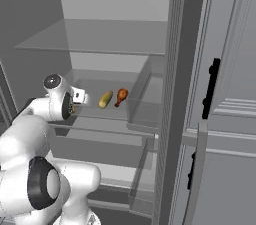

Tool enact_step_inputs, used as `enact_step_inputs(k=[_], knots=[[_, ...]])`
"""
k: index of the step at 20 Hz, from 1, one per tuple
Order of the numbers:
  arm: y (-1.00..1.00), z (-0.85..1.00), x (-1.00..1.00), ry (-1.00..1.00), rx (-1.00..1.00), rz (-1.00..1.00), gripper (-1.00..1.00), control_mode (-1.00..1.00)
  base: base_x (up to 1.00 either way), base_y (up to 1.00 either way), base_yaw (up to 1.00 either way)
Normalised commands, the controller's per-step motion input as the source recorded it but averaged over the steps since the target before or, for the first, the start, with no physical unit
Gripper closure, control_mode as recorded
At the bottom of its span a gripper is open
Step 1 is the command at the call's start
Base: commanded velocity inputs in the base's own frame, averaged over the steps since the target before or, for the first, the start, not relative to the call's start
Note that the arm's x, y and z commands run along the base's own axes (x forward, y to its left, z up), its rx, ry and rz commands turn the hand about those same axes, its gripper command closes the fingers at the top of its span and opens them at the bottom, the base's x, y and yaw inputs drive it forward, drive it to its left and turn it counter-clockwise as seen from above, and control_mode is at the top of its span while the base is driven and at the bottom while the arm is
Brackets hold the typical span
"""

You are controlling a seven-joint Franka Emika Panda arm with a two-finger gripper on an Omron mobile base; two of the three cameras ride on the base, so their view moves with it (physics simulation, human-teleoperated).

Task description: Place one cucumber and one chicken drumstick in each tupperware on the nearby counter, to pack two identical lunches.

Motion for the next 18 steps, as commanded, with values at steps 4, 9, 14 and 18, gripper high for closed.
enact_step_inputs(k=[4, 9, 14, 18], knots=[[-0.2, 0.87, -0.84, 0.05, 0.0, -0.03, 1.0, -1.0, 0.0, 0.0, 0.0], [-0.26, 0.64, -0.98, 0.0, 0.02, -0.04, 1.0, -1.0, 0.0, 0.0, 0.0], [-0.28, 0.74, -0.86, 0.04, 0.0, -0.05, 1.0, -1.0, 0.0, 0.0, 0.0], [-0.35, 0.79, -0.84, 0.1, 0.0, -0.07, 1.0, -1.0, 0.0, 0.0, 0.0]])
